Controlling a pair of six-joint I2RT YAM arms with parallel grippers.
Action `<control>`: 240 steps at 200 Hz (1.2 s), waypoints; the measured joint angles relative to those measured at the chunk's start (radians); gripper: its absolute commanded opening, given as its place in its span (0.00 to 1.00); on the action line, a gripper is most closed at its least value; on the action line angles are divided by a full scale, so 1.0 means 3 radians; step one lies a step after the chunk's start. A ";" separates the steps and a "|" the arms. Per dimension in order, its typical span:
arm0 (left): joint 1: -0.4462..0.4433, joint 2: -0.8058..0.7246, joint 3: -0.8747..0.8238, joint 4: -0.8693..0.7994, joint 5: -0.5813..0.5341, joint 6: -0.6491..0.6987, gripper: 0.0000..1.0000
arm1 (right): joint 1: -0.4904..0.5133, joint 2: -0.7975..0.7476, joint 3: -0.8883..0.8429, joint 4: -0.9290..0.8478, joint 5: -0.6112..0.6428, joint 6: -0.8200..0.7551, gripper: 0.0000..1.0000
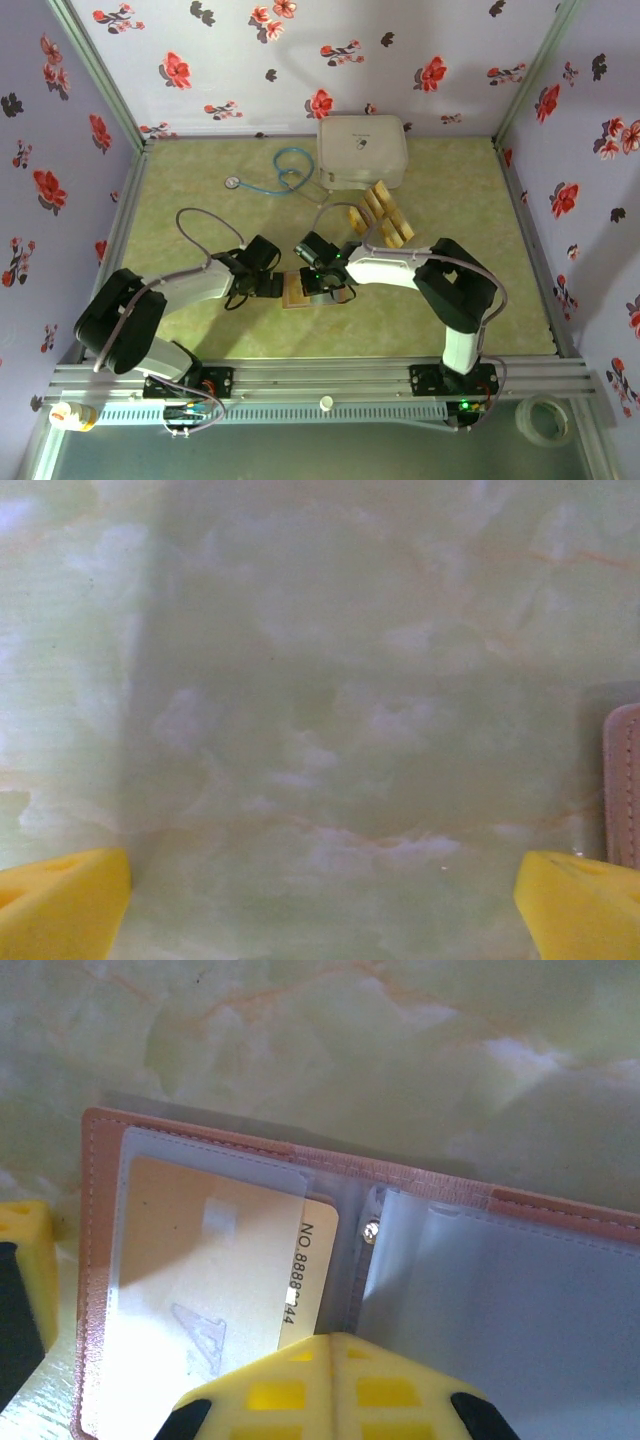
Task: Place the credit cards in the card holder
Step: Insert the credit card into the card slot.
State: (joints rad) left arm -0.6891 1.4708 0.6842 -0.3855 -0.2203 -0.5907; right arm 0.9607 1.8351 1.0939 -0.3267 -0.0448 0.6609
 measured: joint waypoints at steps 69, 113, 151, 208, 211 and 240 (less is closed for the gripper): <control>0.0001 0.0039 0.0034 -0.0018 0.0013 0.0014 1.00 | -0.0003 0.0051 0.0070 0.0024 -0.0025 -0.0001 0.00; 0.0001 0.0067 0.0056 -0.0032 0.0023 0.0025 1.00 | -0.0003 0.0102 0.0144 0.0022 -0.0052 -0.0001 0.00; 0.0001 0.0069 0.0060 -0.0036 0.0024 0.0027 1.00 | -0.0001 0.0155 0.0192 0.0023 -0.0075 -0.0001 0.00; 0.0010 0.0052 0.0070 -0.0066 0.0029 0.0029 1.00 | -0.0003 0.0131 0.0196 -0.0009 -0.0071 -0.0020 0.00; 0.0014 0.0050 0.0070 -0.0069 0.0032 0.0032 1.00 | -0.0003 0.0121 0.0196 -0.0020 -0.0071 -0.0024 0.00; 0.0094 -0.0022 0.0075 -0.0109 0.0047 0.0052 1.00 | -0.0023 -0.0108 0.0187 -0.0118 -0.0038 -0.0051 0.04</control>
State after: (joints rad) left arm -0.6609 1.4643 0.7067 -0.4183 -0.2062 -0.5751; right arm 0.9539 1.8027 1.1500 -0.3622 -0.0563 0.6456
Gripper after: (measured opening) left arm 0.997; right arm 0.040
